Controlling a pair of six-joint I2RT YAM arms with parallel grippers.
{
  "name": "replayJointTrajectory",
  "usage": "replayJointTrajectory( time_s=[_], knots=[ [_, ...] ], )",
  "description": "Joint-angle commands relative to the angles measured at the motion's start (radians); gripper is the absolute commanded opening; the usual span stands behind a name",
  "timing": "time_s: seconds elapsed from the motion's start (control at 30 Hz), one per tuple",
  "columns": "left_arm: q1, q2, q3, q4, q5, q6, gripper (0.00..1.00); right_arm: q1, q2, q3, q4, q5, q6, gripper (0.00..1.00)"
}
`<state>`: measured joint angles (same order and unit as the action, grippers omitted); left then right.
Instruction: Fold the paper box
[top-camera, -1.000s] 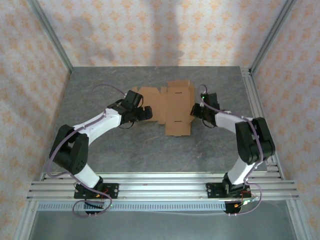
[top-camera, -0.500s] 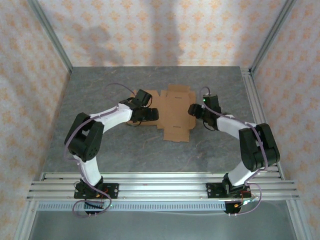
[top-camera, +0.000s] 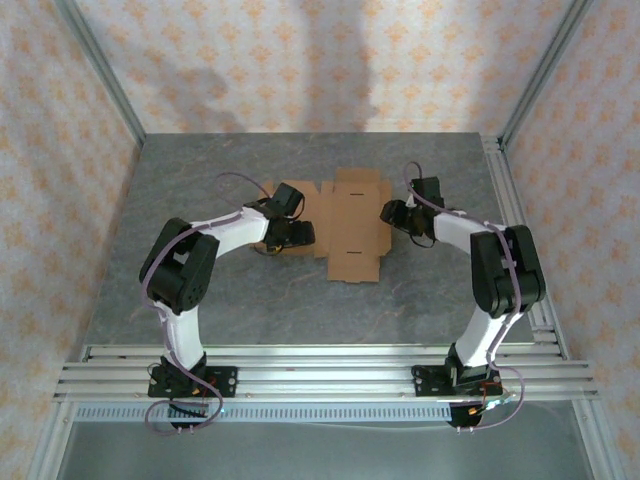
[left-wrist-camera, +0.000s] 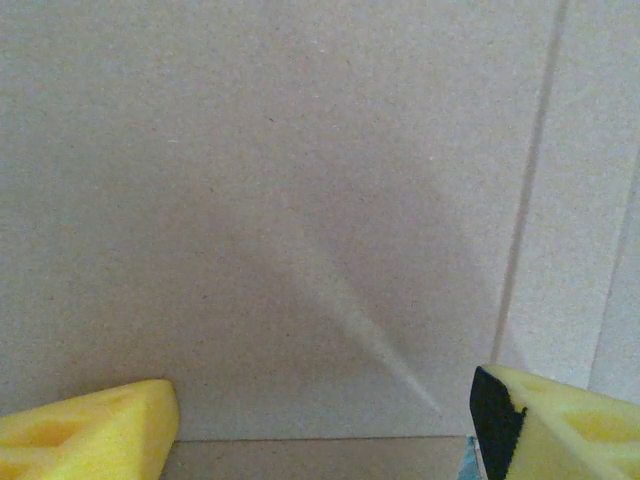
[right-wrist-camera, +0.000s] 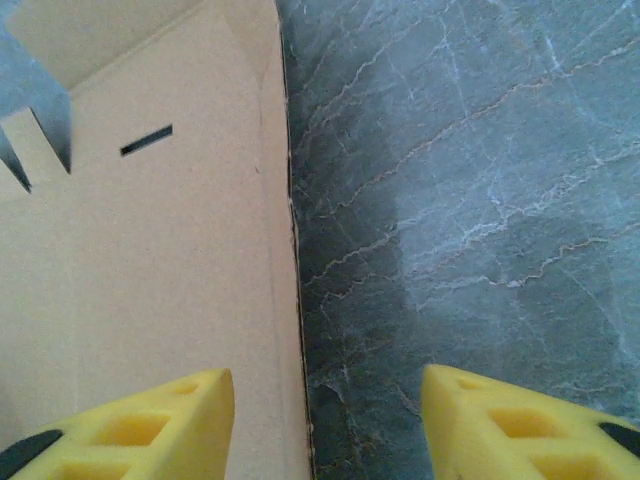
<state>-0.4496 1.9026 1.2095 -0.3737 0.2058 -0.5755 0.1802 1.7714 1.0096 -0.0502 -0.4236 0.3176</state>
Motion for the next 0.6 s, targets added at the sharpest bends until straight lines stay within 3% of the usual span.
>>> replayJointTrajectory(
  time_s=[0.0, 0.13, 0.57],
  knots=[
    [-0.001, 0.048, -0.013, -0.017, 0.049, -0.041, 0.8, 0.002, 0.029, 0.056, -0.076, 0.001, -0.042, 0.43],
    [-0.006, 0.029, -0.005, -0.02, 0.045, -0.042, 0.8, 0.002, 0.047, 0.079, -0.09, 0.003, -0.055, 0.21],
    [-0.024, -0.045, -0.042, 0.03, 0.033, -0.051, 0.8, 0.007, 0.064, 0.035, 0.0, -0.043, 0.008, 0.2]
  ],
)
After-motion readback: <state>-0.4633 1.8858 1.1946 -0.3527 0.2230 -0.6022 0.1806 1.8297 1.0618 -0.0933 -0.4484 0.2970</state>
